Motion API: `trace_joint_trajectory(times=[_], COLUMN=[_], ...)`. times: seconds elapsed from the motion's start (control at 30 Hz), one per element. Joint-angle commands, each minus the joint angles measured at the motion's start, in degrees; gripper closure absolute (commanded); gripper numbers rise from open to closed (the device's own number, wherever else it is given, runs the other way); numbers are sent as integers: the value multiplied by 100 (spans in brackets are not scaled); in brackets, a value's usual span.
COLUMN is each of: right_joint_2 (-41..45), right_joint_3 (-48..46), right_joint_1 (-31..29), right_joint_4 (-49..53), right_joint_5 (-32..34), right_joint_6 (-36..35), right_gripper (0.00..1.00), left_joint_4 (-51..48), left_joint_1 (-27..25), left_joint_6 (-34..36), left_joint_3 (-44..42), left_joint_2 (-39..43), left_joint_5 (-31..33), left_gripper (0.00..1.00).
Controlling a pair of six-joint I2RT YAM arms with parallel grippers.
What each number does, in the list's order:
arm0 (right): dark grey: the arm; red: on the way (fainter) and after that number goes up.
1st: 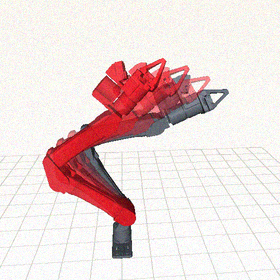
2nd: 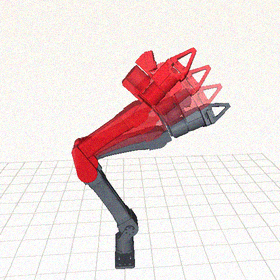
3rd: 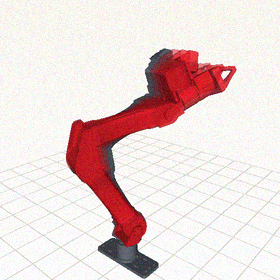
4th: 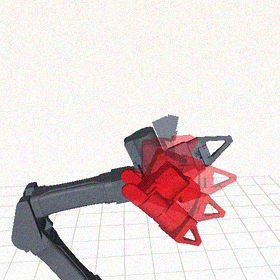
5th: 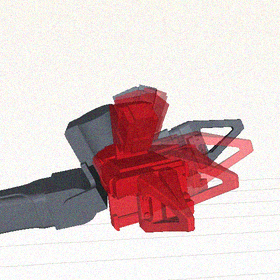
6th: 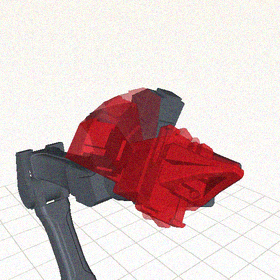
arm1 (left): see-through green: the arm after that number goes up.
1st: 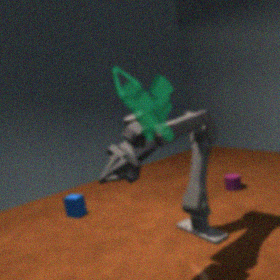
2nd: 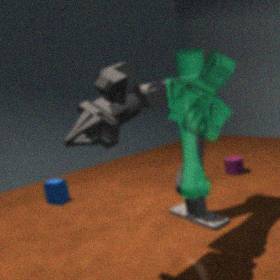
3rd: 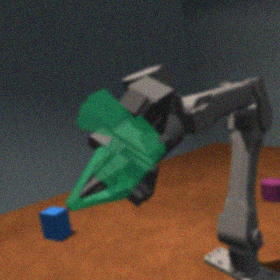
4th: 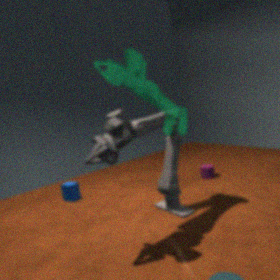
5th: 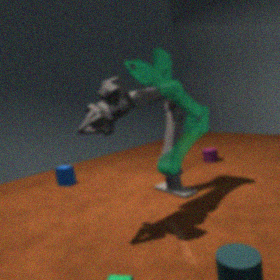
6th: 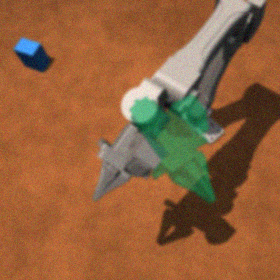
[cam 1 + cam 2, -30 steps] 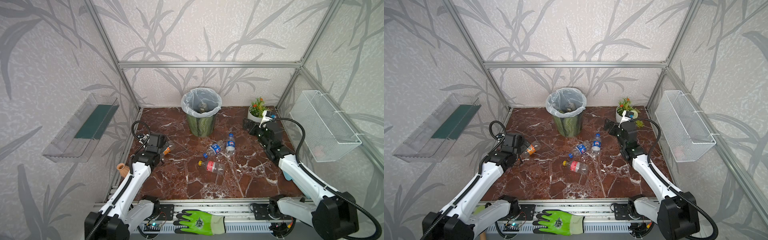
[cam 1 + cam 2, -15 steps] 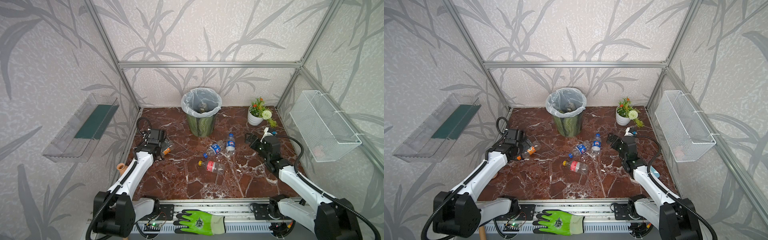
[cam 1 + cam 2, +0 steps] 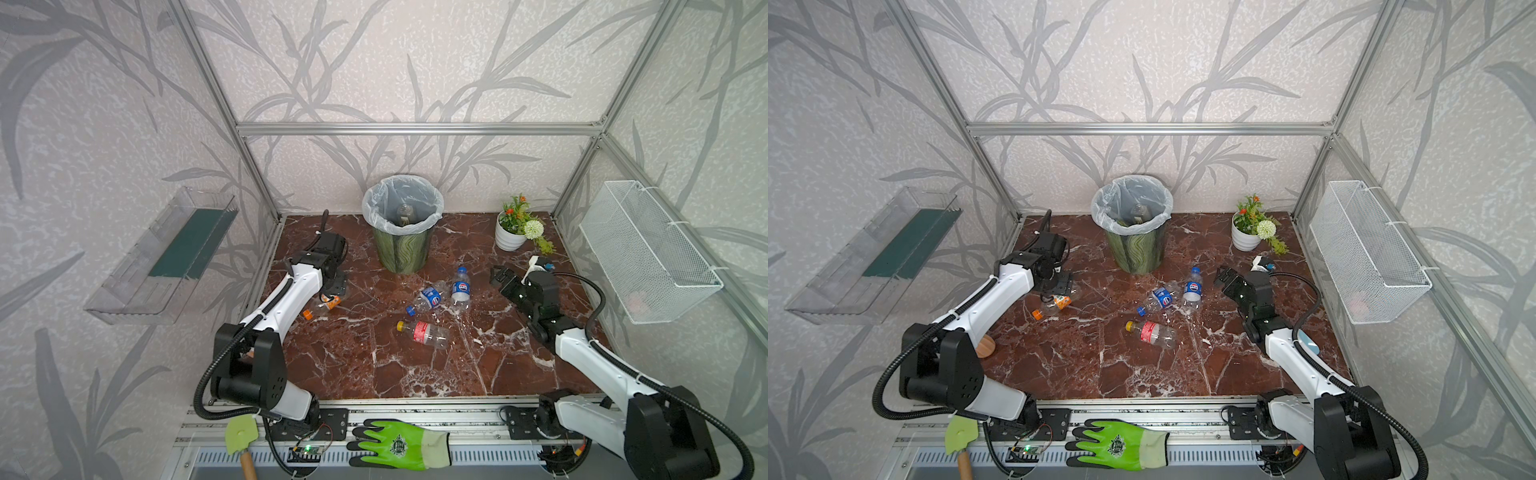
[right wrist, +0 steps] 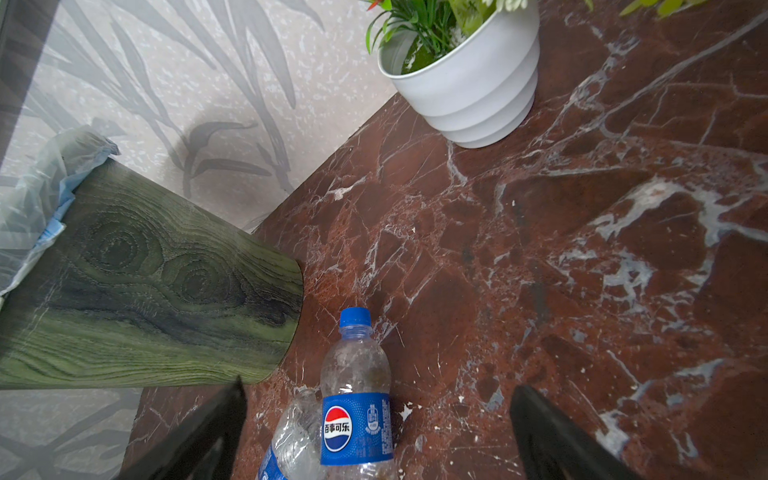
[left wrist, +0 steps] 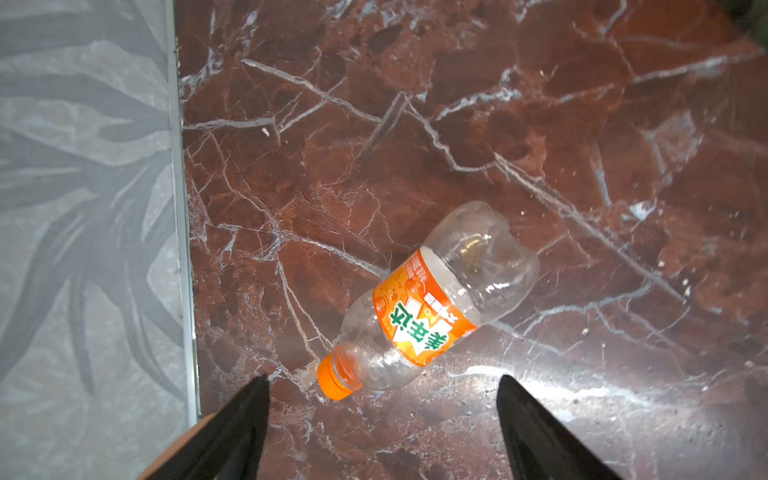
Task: Throw the plastic bottles in the bin
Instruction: 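Withdraw the right gripper while the left gripper moves above the orange-label bottle, then lower the left gripper onto the orange-label bottle and grasp it, then lift the orange-label bottle over the bin with the left gripper and release it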
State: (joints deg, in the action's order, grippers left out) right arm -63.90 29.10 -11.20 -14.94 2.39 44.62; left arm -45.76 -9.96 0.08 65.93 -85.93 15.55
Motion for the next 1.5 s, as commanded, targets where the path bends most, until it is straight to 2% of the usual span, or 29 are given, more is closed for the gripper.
trace_joint_trajectory(times=[0.0, 0.13, 0.2, 0.27, 0.4, 0.5, 0.67, 0.8, 0.87, 1.0, 1.27, 1.47], right_joint_2=[-35, -74, -96, -88, -3, 81, 164, 159, 184, 241, 180, 109], right_joint_3=[86, 82, 77, 61, -42, -123, -168, -192, -216, -280, -245, -124], right_joint_1=[65, 85, 100, 125, 220, 334, 406, 478, 496, 505, 504, 504], right_joint_4=[-150, -217, -235, -237, -255, -281, -252, -273, -281, -243, -206, -123], right_joint_5=[-53, -90, -111, -166, -174, -226, -229, -300, -317, -301, -488, -666], right_joint_6=[20, 50, 81, 91, 142, 196, 152, 169, 170, 146, 87, -2], right_gripper=[1, 1, 1, 1, 1, 1, 1, 1, 1, 1, 1, 0], left_joint_4=[31, -1, -42, -71, 64, 79, 240, 121, 81, 89, 789, 1912], left_joint_1=[3, 11, 11, 16, 16, 20, 20, 20, 20, 19, 20, 20], left_joint_6=[1559, 1757, 1840, 1823, 1941, 1952, 1895, 1845, 1782, 1502, 329, -511], left_joint_3=[-379, -206, -31, 149, 249, 290, 305, 424, 442, 469, 181, -196], left_joint_2=[91, -286, -586, -872, -1244, -1600, -1825, -1967, -1951, -1609, -313, 1371], left_joint_5=[-10, -662, -790, -610, -695, -439, -369, -534, -666, -926, -1332, -1518], left_gripper=[15, 15, 17, 18, 18, 20, 24, 32, 41, 63, 72, 75])
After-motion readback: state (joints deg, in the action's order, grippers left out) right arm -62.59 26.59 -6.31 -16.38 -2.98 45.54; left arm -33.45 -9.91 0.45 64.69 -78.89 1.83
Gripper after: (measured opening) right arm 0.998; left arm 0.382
